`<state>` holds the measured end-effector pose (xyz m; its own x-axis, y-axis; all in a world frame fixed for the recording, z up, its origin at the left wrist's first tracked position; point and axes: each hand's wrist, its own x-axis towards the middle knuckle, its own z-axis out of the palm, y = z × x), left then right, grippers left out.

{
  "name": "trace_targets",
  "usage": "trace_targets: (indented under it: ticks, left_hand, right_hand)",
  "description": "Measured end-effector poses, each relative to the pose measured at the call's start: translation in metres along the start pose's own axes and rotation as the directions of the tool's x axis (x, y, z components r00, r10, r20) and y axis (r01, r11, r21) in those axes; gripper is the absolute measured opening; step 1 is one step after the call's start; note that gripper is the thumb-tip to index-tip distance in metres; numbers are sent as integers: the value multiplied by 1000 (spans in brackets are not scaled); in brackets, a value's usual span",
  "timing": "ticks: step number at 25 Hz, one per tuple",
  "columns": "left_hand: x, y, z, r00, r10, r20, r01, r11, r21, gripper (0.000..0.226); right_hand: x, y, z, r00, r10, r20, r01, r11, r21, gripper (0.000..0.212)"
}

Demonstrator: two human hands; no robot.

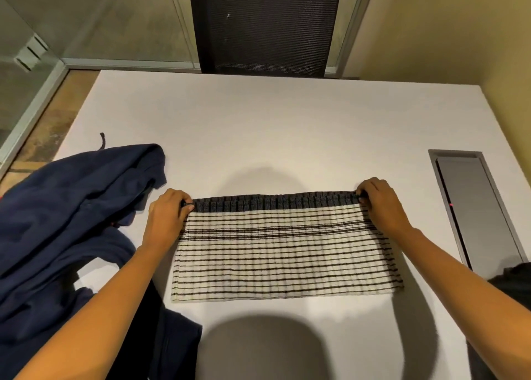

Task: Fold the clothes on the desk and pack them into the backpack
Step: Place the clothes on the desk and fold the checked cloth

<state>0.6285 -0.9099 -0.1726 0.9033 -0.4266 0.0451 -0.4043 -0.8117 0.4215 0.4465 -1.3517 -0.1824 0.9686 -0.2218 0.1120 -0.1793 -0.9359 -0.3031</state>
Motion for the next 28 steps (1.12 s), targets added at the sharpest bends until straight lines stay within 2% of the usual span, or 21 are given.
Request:
trace_targets:
  ticks: [3,5,7,9,11,14,17,19,22,24,26,28]
  left_hand:
    - [1,1,-4,999,-39,26,41,994,-99,4]
    - [2,2,-9,997,-61,41,67,984,-164,6]
    - [3,2,-15,993,-72,90,90,972,-217,6]
    - [5,0,-20,988,-89,126,113,974,-196,5]
    - [8,0,-25,987,-103,121,123,979,-165,6]
    - [12,8,-37,993,-85,81,99,976,-196,10]
    - [20,22,-59,1000,-11,-21,6,971,-240,19]
    - [28,35,-80,990,64,-124,-88,976,-199,18]
    - [41,58,-113,926,188,-328,-210,977,-35,16]
    - [42,70,-133,872,219,-438,-235,972,19,16]
    - [29,73,-141,838,255,-483,-264,963,51,15]
    - [5,71,-132,832,316,-456,-312,946,87,13]
  right_hand:
    - [3,5,-10,997,6,71,-13,994,106,33]
    - [6,7,-18,990,61,126,-79,986,149,26]
    - [7,8,-25,988,50,148,-77,980,183,22]
    - [7,9,-32,988,35,153,-67,975,210,20]
    - [6,9,-40,985,99,140,-132,958,254,17]
    - [7,6,-52,987,153,58,-163,951,263,15]
    - [13,2,-70,992,119,-35,-109,973,202,22]
    - [22,0,-92,982,61,-176,-37,990,136,26]
    - [35,-8,-134,913,-116,-391,116,993,-23,13]
    - [38,-12,-155,856,-157,-493,130,988,-89,13]
    - [25,-12,-162,811,-183,-555,117,981,-153,12]
    - [0,-9,-151,811,-200,-549,110,975,-193,8]
